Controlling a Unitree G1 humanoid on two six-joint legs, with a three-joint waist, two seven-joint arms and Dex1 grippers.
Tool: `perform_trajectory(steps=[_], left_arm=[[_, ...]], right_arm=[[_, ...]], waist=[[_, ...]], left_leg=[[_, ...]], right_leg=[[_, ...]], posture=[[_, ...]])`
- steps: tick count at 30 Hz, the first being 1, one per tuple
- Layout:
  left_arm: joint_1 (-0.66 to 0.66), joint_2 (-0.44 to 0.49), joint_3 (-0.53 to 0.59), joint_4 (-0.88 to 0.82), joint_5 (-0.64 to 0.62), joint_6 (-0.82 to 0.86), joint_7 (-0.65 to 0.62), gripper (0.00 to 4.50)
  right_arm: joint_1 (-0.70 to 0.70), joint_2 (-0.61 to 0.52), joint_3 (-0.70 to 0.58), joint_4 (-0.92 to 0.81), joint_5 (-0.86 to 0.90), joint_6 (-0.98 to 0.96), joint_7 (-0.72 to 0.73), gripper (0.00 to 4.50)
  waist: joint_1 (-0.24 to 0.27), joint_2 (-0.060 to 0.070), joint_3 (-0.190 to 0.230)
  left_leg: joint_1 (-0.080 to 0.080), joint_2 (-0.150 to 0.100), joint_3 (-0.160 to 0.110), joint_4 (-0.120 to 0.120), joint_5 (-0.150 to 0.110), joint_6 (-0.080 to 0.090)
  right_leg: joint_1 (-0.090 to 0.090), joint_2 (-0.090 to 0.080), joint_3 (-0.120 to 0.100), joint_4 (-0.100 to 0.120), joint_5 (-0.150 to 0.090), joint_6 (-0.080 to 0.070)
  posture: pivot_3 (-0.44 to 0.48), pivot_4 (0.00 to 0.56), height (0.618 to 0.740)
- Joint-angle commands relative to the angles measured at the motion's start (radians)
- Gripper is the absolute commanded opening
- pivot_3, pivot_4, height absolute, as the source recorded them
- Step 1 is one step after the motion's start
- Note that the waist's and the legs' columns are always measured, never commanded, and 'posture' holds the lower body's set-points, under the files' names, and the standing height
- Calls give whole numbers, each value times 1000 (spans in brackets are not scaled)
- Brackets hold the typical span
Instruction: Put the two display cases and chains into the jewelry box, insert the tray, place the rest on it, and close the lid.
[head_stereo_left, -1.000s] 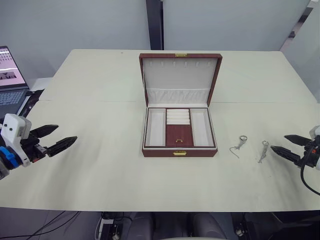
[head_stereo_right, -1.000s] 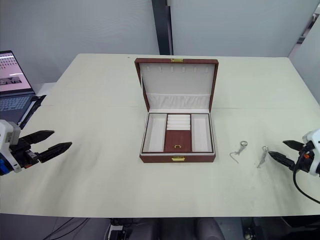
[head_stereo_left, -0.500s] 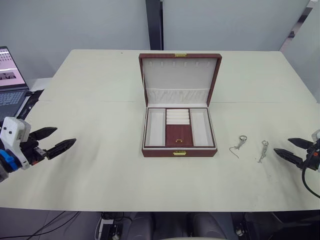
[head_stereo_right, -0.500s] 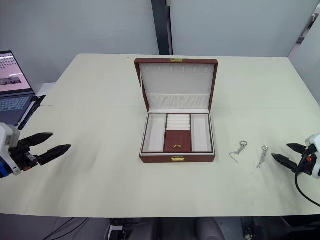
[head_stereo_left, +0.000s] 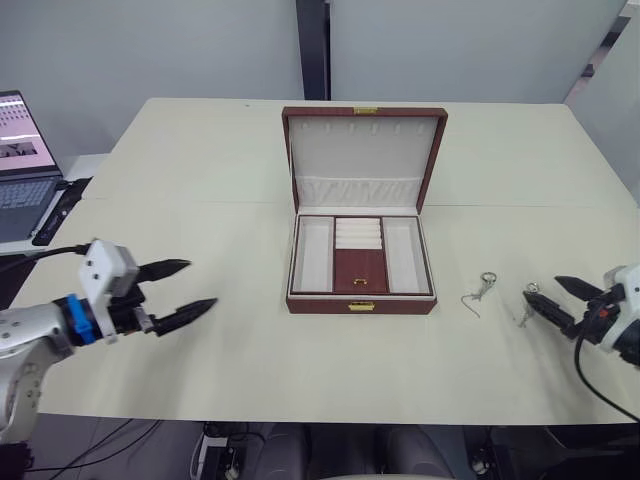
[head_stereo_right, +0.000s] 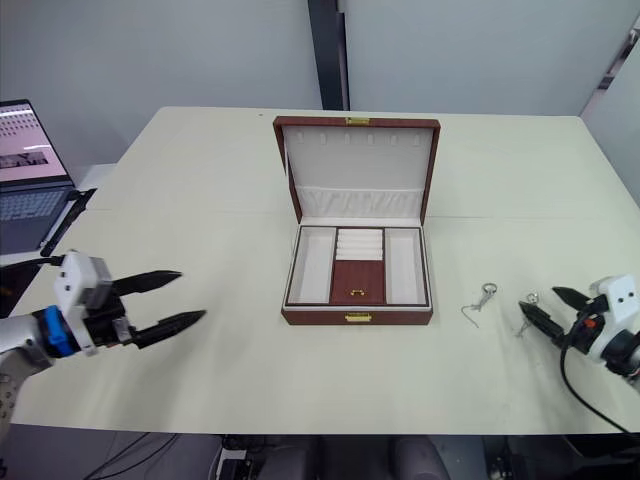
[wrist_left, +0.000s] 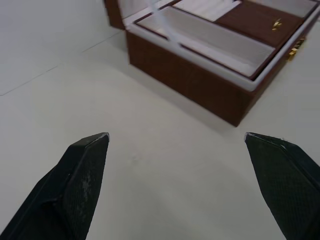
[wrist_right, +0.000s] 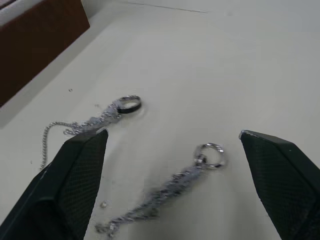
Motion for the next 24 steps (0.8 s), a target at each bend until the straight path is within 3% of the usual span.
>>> perform_trajectory(steps=[1,13,24], left_arm=[[-15,-6,-42,-94,-36,24,-15,4500],[-96,-53,-248,-234,-50,38,-42,4500],[-103,-75,-293,-246,-26,-4,-46,4500]], right_arm=[[27,59,-31,-134,13,20,-126,4467],[151,204,13,-335,-101,34,-409,4467],[105,266,77,-275,-180,32,-527,4467]], waist=[[0,0,0],[0,0,0],[-1,1,-1]], left_leg=[[0,0,0,0,0,0],[1,0,0,0,0,0],[1,0,1,0,0,0]], right_leg=[[0,0,0,0,0,0],[0,1,0,0,0,0],[0,3,0,0,0,0]], posture=[[0,150,740],[0,150,740],[0,150,740]])
